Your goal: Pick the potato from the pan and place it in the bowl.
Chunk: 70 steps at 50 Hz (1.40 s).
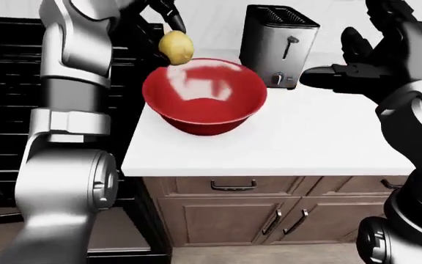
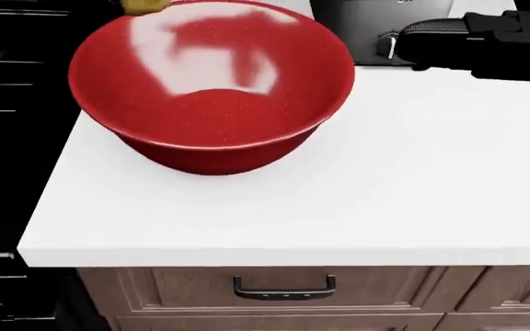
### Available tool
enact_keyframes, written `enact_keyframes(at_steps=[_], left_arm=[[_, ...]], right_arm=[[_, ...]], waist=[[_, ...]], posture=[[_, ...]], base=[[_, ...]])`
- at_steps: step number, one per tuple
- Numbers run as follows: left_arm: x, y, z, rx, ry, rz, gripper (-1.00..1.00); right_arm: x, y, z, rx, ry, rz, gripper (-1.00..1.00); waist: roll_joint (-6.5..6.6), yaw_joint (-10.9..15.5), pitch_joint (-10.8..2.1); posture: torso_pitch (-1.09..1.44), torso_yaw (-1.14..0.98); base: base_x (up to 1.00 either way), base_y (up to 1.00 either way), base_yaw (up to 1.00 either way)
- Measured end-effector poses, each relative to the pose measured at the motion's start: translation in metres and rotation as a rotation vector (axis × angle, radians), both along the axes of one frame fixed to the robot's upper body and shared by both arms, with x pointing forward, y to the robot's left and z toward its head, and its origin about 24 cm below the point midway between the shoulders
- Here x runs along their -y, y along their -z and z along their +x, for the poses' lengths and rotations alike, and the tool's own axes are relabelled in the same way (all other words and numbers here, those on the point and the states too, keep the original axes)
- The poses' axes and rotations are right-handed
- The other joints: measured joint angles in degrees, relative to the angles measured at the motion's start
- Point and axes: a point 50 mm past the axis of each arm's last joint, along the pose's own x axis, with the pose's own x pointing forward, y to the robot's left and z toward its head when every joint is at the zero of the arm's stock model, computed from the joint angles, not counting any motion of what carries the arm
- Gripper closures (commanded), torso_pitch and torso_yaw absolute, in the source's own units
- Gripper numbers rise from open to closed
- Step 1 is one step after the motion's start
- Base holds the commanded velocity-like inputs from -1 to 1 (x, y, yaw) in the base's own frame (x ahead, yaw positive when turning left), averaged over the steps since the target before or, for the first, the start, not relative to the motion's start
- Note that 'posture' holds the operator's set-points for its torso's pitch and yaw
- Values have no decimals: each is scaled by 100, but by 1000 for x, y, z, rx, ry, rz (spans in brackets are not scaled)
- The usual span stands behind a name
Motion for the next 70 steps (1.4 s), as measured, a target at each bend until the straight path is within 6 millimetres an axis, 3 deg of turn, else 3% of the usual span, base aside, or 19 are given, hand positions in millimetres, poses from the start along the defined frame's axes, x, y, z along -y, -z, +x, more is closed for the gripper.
enact_keyframes(at_steps=[9,22,25,27,33,38,64,70], left_arm=[[-3,-13,-5,51,-12,-10,69],[-6,-9,-3,34,-23,-16,69],[-5,-11,-4,40,-21,-16,69],[-5,-12,-4,44,-21,-15,69],[-13,-9,-3,32,-47,-26,69],[-13,-11,-3,41,-50,-31,69],[24,-26,-5,124,77,-92,73],[40,-14,-5,105,131,-77,74]], right_arm=[[-2,1,0,-3,-8,-4,-100],[-1,0,1,6,-9,-5,-100],[-1,-1,0,10,-8,-5,-100],[-1,-2,0,16,-9,-6,-100],[-6,0,1,0,-35,-12,-100],[-6,0,1,9,-36,-11,-100],[-1,-2,0,8,-10,-5,-100],[-2,-2,-1,9,-12,-4,-100]], waist=[[202,-3,107],[278,-58,107],[380,-79,82],[540,-100,10],[288,14,-8],[194,93,-4],[311,97,9],[300,92,13]], posture=[[0,0],[0,0],[0,0],[0,0],[0,0],[0,0],[0,0],[0,0]], base=[[0,0,0],[0,0,0],[0,0,0],[0,0,0],[0,0,0],[0,0,0],[0,0,0],[0,0,0]])
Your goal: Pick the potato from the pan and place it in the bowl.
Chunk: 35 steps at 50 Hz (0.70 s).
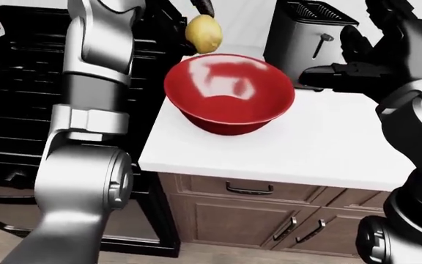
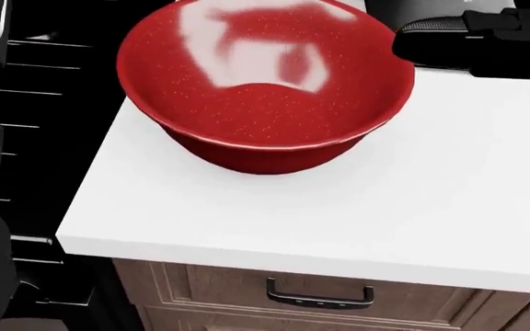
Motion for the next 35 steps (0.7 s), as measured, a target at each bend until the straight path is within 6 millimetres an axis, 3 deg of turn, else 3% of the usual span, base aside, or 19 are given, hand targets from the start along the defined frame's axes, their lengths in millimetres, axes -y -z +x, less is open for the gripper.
enact_keyframes(at_steps=[35], left_arm=[[18,21,-3,-26,79,3,69]], right_arm=[[0,0,1,-2,-2,-2,-100]], waist=[[-41,16,-4]], posture=[[0,0]], base=[[0,0,0]])
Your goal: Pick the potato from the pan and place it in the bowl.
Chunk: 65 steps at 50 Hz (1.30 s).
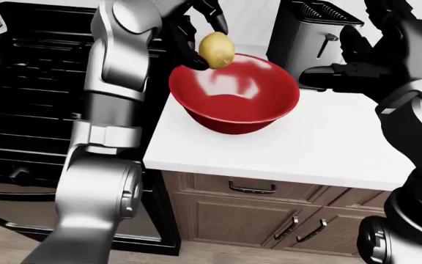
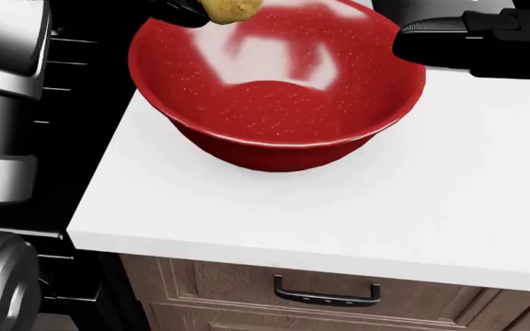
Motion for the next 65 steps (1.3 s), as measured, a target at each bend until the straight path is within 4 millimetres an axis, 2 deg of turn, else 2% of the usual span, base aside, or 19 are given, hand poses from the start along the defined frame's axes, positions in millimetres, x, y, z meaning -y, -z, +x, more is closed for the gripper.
enact_keyframes(at_steps=[8,21,65], left_arm=[[6,3,2,-3,25,-16,66],[22,20,9,-20,64,-8,67],[35,57,17,-69,117,7,69]], right_arm=[[0,0,-1,2,1,1,-100],[1,-2,-2,7,2,2,-100],[1,-4,-2,9,2,2,-100]], waist=[[1,3,-11],[-12,6,-14],[-24,11,-48]], posture=[[0,0],[0,0],[0,0]], base=[[0,0,0],[0,0,0],[0,0,0]])
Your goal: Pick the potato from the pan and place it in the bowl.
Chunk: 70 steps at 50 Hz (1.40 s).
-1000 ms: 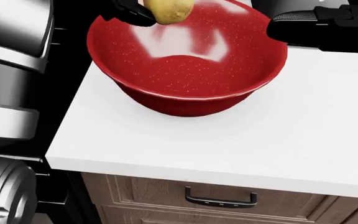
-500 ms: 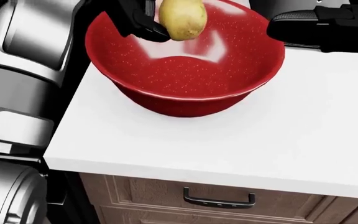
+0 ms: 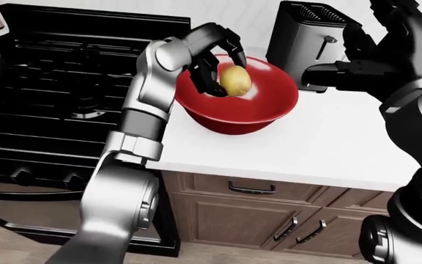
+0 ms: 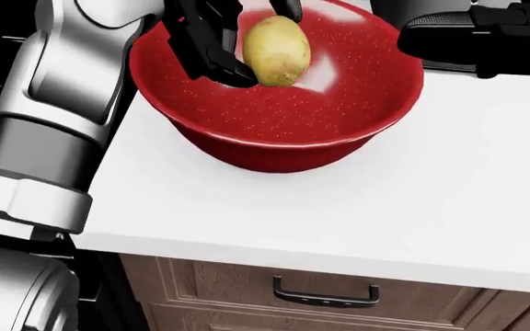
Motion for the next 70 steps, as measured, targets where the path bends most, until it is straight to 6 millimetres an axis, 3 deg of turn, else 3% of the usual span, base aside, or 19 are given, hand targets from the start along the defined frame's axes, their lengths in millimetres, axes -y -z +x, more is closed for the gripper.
enact_keyframes(at_steps=[32,38,39,47,49,63,70], left_arm=[[5,19,2,-20,19,20,65],[6,19,1,-19,26,21,51],[6,19,1,-18,27,21,37],[6,19,1,-23,28,23,35],[6,18,1,-24,28,25,25],[7,20,0,-24,38,34,13],[5,23,0,-36,36,41,-5]], right_arm=[[1,0,1,0,1,1,-100],[1,-1,0,5,0,1,-100],[1,-1,0,5,0,1,-100],[1,0,0,0,1,2,-100],[1,0,0,1,1,2,-100],[1,0,0,4,1,2,-100],[1,1,1,-1,0,1,-100]], waist=[[-6,-2,-9],[-7,-2,-13],[-6,-3,-12],[-6,-2,-8],[-6,0,-8],[-8,-2,-13],[-5,-3,-7]], posture=[[0,0],[0,0],[0,0],[0,0],[0,0],[0,0],[0,0]], base=[[0,0,0],[0,0,0],[0,0,0],[0,0,0],[0,0,0],[0,0,0],[0,0,0]])
